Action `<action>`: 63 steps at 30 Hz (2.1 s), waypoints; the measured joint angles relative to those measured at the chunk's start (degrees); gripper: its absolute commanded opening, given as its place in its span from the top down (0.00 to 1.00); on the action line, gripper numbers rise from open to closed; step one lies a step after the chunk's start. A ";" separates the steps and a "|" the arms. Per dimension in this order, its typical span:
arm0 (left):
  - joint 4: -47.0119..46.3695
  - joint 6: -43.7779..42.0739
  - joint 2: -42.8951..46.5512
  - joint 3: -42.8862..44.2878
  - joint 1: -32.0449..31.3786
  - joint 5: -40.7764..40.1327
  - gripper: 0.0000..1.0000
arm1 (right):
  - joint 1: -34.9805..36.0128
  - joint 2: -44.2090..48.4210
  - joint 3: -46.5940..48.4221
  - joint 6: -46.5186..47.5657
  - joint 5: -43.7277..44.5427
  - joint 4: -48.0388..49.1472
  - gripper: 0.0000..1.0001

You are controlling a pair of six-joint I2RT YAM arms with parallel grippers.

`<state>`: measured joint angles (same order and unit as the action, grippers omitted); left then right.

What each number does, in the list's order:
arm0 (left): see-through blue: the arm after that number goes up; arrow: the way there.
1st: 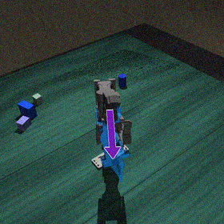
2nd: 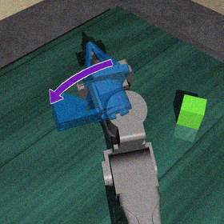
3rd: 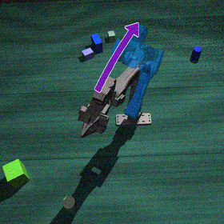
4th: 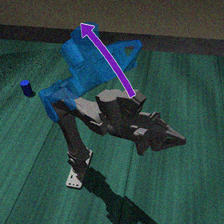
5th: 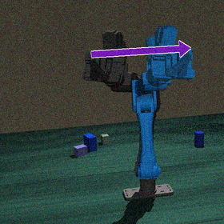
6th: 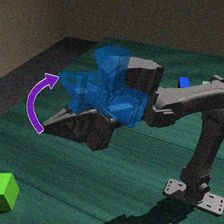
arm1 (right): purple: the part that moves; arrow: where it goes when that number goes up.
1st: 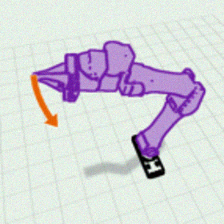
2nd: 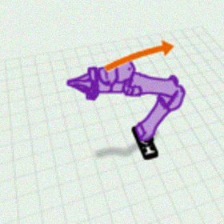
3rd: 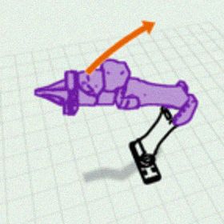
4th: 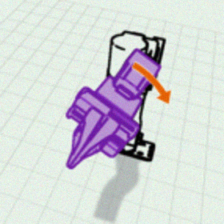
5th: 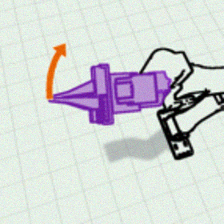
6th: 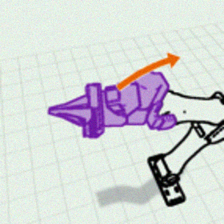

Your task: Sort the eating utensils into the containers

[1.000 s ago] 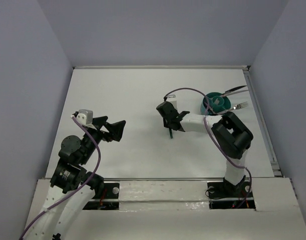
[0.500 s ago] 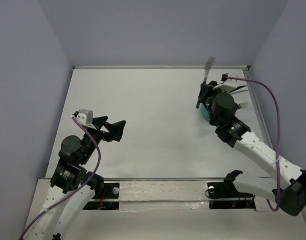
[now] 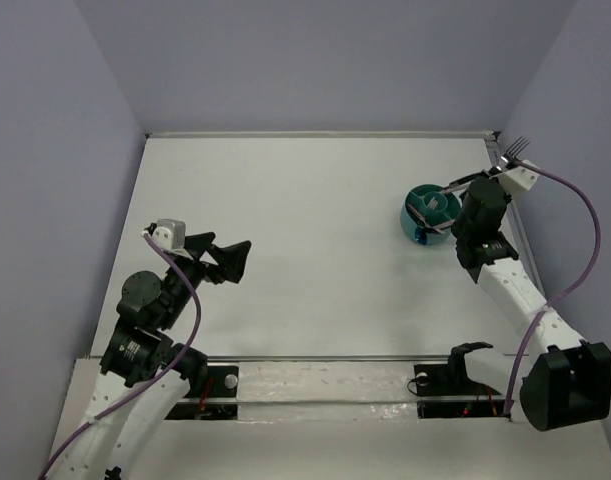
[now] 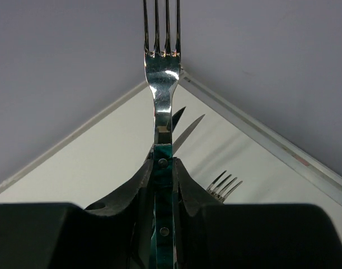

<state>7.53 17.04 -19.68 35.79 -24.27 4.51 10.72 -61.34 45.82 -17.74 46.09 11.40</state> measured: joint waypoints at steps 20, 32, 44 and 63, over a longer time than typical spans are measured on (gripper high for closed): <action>0.00 0.00 -0.02 0.00 0.00 0.02 0.01 | -2.19 -16.20 -7.85 3.61 -5.81 22.56 1.00; 0.00 0.00 -0.13 0.00 0.00 0.02 0.01 | -2.19 -19.19 -11.93 1.11 -7.63 27.54 1.00; -0.02 0.00 -0.13 0.00 0.00 0.02 0.01 | -1.18 -19.30 -12.66 -1.18 -7.87 27.12 0.93; -0.04 0.00 -0.13 0.00 0.00 0.02 0.01 | 0.26 -11.96 -14.25 -6.97 -9.92 17.40 0.75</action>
<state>7.49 17.04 -19.81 35.79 -24.27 4.54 10.98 -73.30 31.57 -24.71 36.16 28.80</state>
